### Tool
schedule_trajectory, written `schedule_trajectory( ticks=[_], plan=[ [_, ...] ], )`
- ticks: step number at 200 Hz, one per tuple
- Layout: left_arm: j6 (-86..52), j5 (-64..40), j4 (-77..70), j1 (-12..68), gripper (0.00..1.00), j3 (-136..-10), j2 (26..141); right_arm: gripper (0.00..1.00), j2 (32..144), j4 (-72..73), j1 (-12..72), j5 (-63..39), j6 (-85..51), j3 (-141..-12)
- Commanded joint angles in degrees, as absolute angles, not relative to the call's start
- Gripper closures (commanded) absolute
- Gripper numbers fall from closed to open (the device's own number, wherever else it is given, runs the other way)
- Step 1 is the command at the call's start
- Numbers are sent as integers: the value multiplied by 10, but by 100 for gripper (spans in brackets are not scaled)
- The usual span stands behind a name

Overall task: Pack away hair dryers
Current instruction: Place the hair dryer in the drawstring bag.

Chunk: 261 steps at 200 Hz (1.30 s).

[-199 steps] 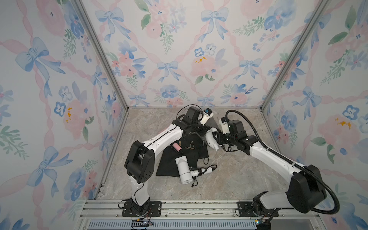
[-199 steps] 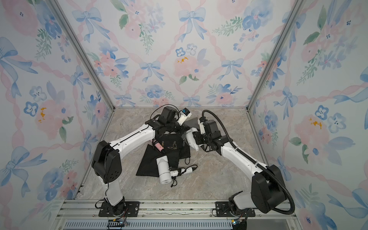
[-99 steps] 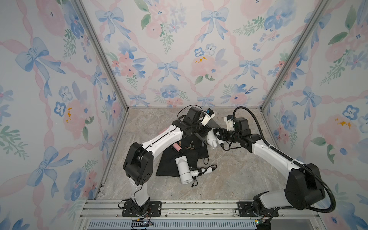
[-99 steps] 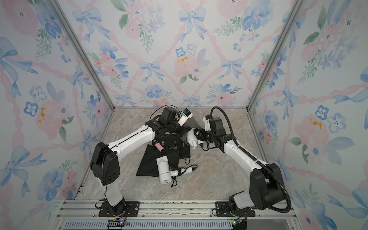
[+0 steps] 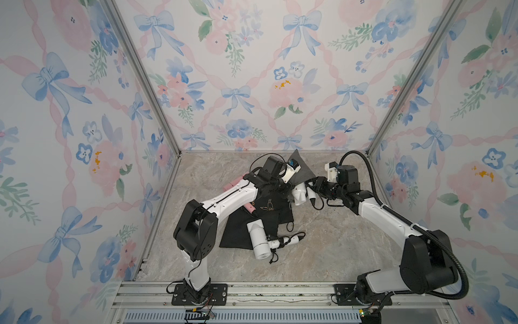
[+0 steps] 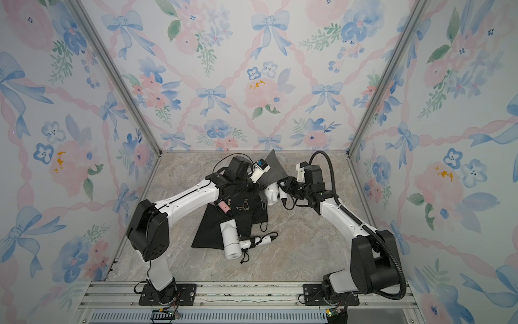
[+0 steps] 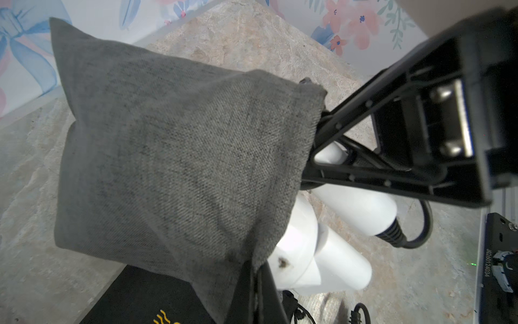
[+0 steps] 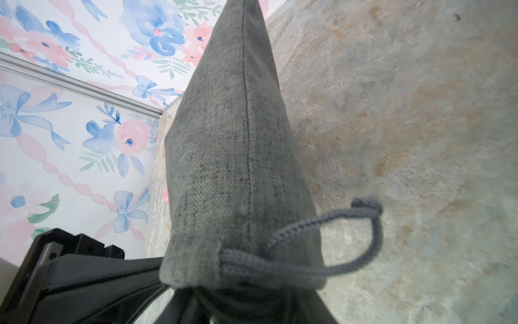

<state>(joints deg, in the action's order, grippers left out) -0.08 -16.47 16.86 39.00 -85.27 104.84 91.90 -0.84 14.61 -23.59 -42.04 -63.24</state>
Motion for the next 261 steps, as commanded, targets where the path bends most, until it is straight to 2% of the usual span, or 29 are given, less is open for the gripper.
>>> schedule_trajectory(
  ticks=[1, 103, 179, 212, 261],
  plan=[
    [2, -163, 172, 400, 100, -848, 1045, 70, 942, 61, 149, -235, -449, -637],
    [-11, -179, 172, 405, 100, -933, 1071, 70, 983, 33, 161, -216, -438, -645],
    [-1, -159, 172, 398, 100, -822, 1038, 70, 979, 126, 129, -273, -529, -632],
    [-7, -164, 171, 401, 100, -801, 1028, 70, 1003, 192, 134, -259, -569, -614],
    [-10, -161, 171, 399, 100, -815, 1002, 70, 1032, 209, 156, -210, -571, -609]
  ],
)
